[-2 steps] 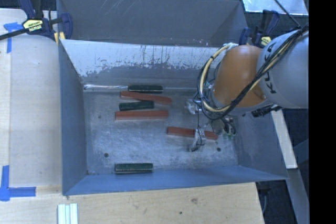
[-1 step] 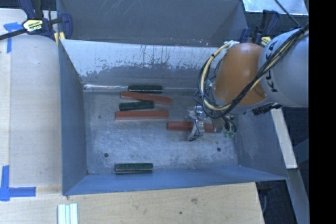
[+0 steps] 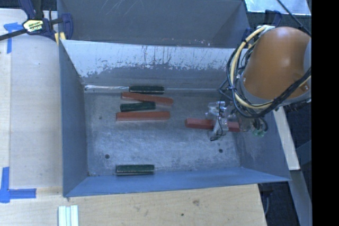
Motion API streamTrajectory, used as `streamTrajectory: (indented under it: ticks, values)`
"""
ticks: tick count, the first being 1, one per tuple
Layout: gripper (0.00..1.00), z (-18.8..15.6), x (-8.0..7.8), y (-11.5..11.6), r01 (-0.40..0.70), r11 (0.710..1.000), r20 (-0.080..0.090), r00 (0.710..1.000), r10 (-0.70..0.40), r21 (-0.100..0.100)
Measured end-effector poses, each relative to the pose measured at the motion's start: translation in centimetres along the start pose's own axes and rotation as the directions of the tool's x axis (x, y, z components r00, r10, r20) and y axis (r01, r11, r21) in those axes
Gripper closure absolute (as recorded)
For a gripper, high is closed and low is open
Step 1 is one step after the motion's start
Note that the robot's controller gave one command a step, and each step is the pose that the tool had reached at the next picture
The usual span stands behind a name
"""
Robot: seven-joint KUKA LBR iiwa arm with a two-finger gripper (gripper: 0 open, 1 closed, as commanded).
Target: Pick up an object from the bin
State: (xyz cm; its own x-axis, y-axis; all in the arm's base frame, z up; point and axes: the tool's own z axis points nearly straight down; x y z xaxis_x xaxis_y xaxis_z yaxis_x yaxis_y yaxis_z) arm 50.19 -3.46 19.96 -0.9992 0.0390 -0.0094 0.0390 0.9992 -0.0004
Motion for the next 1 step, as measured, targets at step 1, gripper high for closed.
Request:
streamTrajectory:
  ticks: [1]
  values:
    - [1.0, -5.38, 0.08, 0.39, 0.323, 0.946, 0.0, 0.946, -0.323, -0.001]
